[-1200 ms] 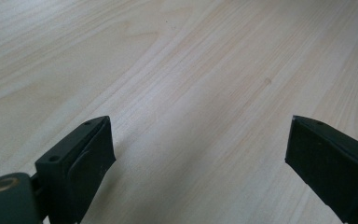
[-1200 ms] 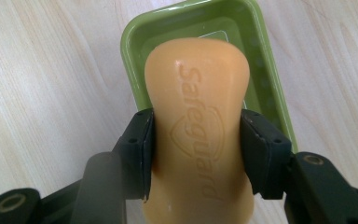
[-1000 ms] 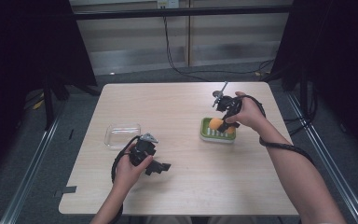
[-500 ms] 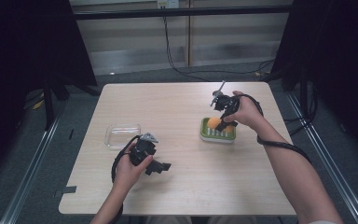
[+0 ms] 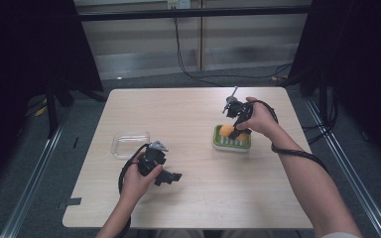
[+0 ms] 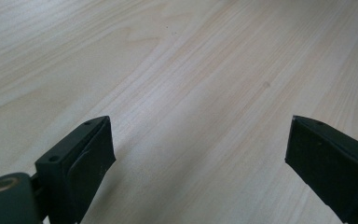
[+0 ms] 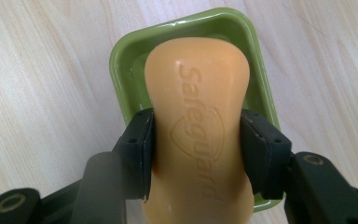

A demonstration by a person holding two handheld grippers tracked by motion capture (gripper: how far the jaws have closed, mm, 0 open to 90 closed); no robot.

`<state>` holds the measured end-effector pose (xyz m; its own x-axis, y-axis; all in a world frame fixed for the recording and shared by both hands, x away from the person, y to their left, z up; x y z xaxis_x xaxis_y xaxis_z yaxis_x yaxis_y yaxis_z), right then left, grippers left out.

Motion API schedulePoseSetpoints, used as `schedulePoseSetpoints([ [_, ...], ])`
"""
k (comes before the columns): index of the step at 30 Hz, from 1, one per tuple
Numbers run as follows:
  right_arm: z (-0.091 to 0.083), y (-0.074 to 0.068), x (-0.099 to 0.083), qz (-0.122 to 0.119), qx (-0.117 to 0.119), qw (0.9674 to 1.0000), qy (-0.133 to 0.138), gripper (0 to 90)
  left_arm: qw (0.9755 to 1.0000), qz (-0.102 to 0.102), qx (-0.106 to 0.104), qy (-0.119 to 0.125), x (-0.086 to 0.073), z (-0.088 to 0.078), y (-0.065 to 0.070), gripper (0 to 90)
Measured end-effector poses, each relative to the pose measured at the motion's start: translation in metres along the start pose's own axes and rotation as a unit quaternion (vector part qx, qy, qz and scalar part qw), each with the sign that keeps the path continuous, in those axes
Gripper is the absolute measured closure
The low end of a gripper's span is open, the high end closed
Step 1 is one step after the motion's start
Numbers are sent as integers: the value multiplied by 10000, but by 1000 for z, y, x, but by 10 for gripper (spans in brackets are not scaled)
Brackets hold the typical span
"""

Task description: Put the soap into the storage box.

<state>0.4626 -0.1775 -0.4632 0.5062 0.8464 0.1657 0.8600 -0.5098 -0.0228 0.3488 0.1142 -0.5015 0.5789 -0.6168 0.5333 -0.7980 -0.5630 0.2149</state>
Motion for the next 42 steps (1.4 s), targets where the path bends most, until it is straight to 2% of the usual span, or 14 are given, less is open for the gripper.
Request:
schedulePoseSetpoints([
  [14,5,2,3,-35,-32,10000,-8,499,10000,2,-13,38,0,0,0,77],
  [16,6,3,2,-106,-56,9999,-18,499,10000,-5,-28,44,0,0,0,77],
  [19,7,3,2,-45,-59,10000,-49,499,10000,2,-9,16,0,-1,0,77],
  [24,9,3,1,-112,-33,9999,-104,499,10000,5,-17,23,1,0,1,77],
  [27,11,2,1,-39,26,9999,-108,499,10000,2,-18,44,0,0,0,77],
  [31,14,3,-1,-103,9,9999,-127,499,10000,6,-6,30,0,0,0,77],
  [35,17,3,-1,-45,-7,9999,-135,499,10000,7,-24,21,1,0,1,77],
  [42,21,5,-3,-97,13,9998,-164,499,10000,7,-28,28,1,0,0,77],
])
Point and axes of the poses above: each handheld gripper's, and its own axes: z roughly forward along the jaws, x roughly out of its top, y roughly to its right, the point moved 4 cm from there along z, roughly forward along the jaws, and after that the axes turned 5 degrees about -y, right-handed, at the moved point
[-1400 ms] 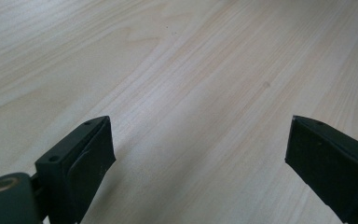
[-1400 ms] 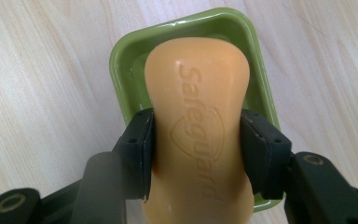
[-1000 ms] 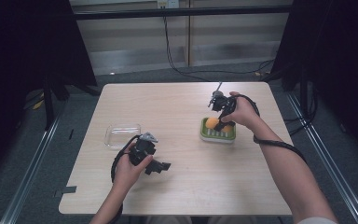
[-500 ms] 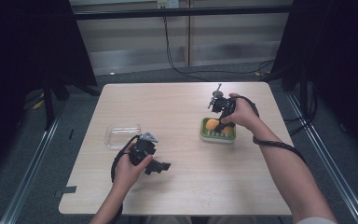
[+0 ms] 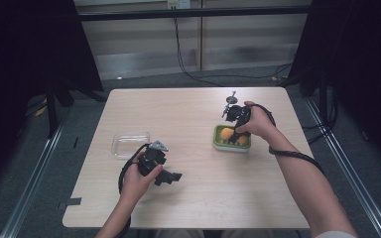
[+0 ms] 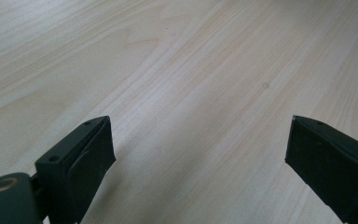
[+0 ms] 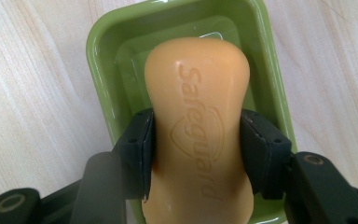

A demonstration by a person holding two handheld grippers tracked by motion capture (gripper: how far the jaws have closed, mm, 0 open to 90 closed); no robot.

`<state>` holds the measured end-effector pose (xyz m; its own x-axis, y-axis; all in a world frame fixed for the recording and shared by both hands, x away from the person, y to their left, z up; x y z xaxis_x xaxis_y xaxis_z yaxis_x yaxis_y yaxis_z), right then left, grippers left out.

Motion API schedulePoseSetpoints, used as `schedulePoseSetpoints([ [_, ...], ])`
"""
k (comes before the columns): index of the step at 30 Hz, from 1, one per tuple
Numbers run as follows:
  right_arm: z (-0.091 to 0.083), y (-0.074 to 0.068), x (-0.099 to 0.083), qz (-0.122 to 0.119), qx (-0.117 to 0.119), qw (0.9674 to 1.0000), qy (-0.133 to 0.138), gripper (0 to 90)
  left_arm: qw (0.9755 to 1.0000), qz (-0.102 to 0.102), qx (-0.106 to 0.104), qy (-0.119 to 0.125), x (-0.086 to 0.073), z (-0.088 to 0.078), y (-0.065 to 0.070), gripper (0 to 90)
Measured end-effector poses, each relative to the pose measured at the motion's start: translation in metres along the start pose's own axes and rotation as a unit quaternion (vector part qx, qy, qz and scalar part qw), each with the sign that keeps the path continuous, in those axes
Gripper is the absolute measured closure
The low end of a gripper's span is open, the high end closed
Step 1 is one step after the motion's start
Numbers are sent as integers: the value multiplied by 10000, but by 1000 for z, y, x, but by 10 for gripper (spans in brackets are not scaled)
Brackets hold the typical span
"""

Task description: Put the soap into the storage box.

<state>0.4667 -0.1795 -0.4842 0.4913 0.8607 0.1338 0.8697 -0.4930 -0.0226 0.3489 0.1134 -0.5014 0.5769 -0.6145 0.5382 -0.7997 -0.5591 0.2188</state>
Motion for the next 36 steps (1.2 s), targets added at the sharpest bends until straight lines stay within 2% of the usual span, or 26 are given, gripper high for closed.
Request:
schedulePoseSetpoints([
  [1,0,0,0,61,-9,10000,-5,499,10000,19,45,-18,0,0,-1,77],
  [4,2,0,-2,59,-40,10000,-53,499,10000,-9,-7,-20,0,0,0,77],
  [5,3,1,-2,-15,-21,10000,-55,498,10000,-12,-10,-7,0,0,0,77],
  [11,6,4,-5,24,-67,9999,-78,500,10000,-11,-5,-11,0,1,0,77],
  [16,4,5,-6,98,-79,9999,40,496,10000,21,26,-52,0,1,0,77],
  [18,-1,5,-6,210,-96,9997,118,479,10000,16,24,-41,0,1,0,77],
  [20,-2,6,-7,229,-91,9996,146,467,10000,5,8,-3,0,1,0,77],
  [21,-4,6,-9,269,-98,9995,127,428,10000,4,-9,-9,0,1,1,77],
  [24,-5,6,-10,282,-115,9994,162,425,10000,41,15,-58,0,0,1,77],
  [28,-9,3,-14,481,-66,9986,192,368,10000,33,4,-6,1,1,2,77],
  [33,-13,0,-15,414,-67,9987,276,335,10000,80,-8,-40,1,0,2,77],
  [36,-15,-3,-15,513,-70,9982,316,313,10000,24,9,-46,0,2,2,77],
])
Point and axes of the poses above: each handheld gripper's, and its own axes: z roughly forward along the jaws, x roughly out of its top, y roughly to its right, the point moved 4 cm from there along z, roughly forward along the jaws, and after that the axes turned 5 degrees about -y, right-handed, at the moved point
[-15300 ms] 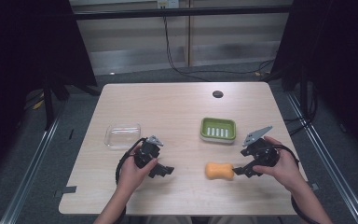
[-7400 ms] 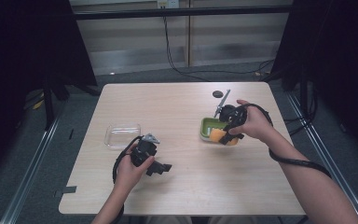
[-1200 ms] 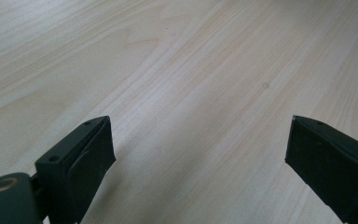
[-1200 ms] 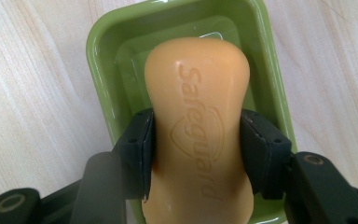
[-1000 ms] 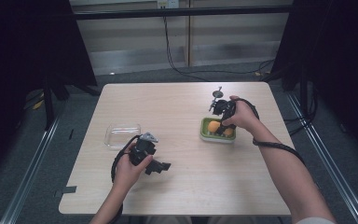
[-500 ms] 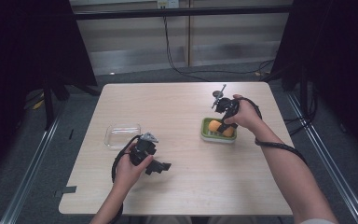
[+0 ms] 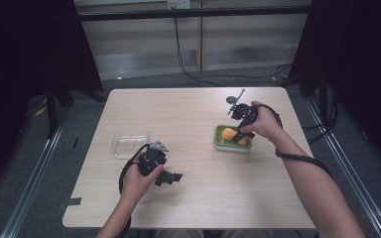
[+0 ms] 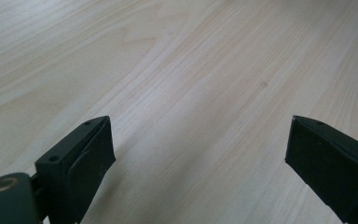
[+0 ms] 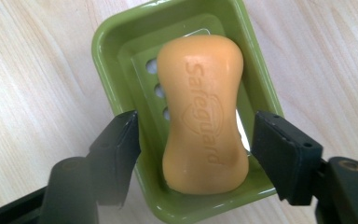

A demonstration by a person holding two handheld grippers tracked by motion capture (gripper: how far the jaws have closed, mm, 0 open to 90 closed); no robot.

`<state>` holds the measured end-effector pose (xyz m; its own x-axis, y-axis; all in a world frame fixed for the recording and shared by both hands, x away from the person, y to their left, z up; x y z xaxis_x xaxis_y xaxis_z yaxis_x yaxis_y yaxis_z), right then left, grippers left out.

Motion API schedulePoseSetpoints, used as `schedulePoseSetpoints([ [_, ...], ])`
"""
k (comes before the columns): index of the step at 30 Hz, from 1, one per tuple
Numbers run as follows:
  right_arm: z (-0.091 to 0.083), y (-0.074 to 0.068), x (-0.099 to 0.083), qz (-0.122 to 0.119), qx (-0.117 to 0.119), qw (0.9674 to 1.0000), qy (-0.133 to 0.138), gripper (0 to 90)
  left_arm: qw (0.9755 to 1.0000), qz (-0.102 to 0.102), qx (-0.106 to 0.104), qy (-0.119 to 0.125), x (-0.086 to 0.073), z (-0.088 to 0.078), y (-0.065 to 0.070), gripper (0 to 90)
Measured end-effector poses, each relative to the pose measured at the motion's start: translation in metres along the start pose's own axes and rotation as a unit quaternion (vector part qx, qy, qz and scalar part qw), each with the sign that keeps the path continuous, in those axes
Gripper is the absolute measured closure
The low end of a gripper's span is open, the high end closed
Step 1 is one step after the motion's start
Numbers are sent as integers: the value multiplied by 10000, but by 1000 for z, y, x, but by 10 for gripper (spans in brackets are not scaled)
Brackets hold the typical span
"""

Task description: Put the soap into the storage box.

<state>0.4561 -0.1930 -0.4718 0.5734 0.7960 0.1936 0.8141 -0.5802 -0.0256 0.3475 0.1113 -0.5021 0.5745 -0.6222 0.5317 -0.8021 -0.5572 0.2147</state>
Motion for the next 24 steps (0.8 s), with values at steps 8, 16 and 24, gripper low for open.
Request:
schedulePoseSetpoints([
  [8,-10,-15,-2,14,38,9999,107,226,9999,87,-107,-34,3,2,3,76],
  [16,-17,-27,-5,11,68,9998,165,194,9998,120,-122,41,8,0,6,76],
  [24,-22,-42,-11,-2,66,9998,183,171,9997,170,-148,1,8,2,9,76],
])
Point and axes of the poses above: each handheld gripper's, and its own axes: z roughly forward along the jaws, x roughly out of its top, y roughly to its right, the point moved 4 cm from there along z, roughly forward along the jaws, and after that the axes turned 5 degrees about -y, right-handed, at the moved point
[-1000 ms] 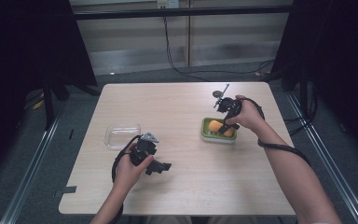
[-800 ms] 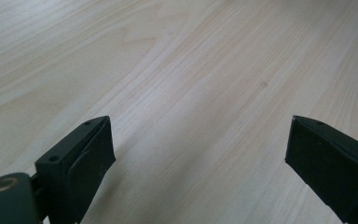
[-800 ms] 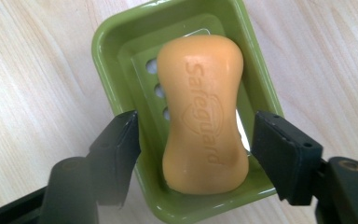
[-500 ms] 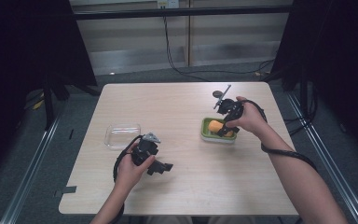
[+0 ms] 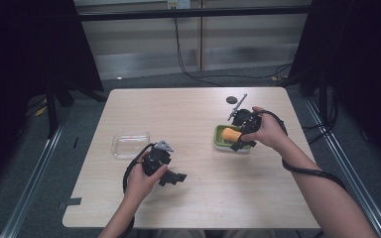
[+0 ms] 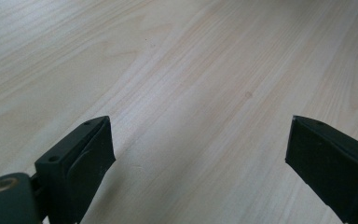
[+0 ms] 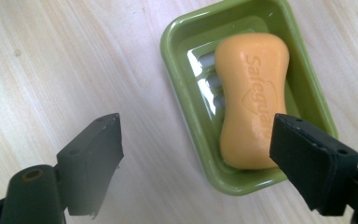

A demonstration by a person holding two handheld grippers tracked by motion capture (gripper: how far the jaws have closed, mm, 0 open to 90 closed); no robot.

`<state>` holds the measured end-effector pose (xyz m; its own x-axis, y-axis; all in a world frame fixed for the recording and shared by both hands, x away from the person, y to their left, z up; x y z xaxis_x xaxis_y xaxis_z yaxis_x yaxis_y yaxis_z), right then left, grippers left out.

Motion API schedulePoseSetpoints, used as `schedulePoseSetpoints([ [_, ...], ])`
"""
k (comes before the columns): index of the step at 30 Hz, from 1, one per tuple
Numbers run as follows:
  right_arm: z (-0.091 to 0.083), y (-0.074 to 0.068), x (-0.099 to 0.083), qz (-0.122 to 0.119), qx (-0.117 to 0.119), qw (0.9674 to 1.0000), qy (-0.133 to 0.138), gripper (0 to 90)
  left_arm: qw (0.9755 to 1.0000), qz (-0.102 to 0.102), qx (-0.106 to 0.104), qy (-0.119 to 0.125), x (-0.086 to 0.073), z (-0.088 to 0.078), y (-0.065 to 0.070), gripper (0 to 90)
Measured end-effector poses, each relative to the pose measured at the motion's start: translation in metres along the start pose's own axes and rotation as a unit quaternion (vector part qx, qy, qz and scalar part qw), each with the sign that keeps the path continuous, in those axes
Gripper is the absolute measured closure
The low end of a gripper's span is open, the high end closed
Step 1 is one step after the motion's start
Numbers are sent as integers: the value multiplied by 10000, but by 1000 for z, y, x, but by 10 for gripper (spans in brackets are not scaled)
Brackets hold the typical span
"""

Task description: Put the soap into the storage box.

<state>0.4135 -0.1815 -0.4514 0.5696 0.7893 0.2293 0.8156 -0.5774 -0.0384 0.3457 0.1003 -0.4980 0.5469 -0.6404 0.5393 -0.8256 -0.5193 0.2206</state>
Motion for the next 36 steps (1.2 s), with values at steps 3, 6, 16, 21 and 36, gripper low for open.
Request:
schedulePoseSetpoints([
  [3,-1,-4,-2,-46,25,10000,66,168,10000,-13,21,1,0,-1,0,75],
  [6,1,-10,-4,-1,37,10000,63,153,10000,-41,13,21,0,-1,0,75],
  [16,10,-24,-17,-91,28,9999,36,157,10000,-57,-7,36,0,1,2,76],
  [21,13,-29,-26,-95,17,9999,28,152,10000,-54,7,11,0,2,3,76],
  [36,24,-37,-51,-56,36,9999,148,147,10000,-47,3,-8,-1,3,5,75],
])
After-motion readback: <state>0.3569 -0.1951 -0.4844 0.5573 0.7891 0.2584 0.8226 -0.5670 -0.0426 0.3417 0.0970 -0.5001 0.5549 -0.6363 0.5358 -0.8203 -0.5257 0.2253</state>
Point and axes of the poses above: each handheld gripper's, and its own axes: z roughly forward along the jaws, x roughly out of its top, y roughly to its right, the point moved 4 cm from there along z, roughly forward along the jaws, and after that the axes turned 5 degrees about -y, right-handed, at the moved point
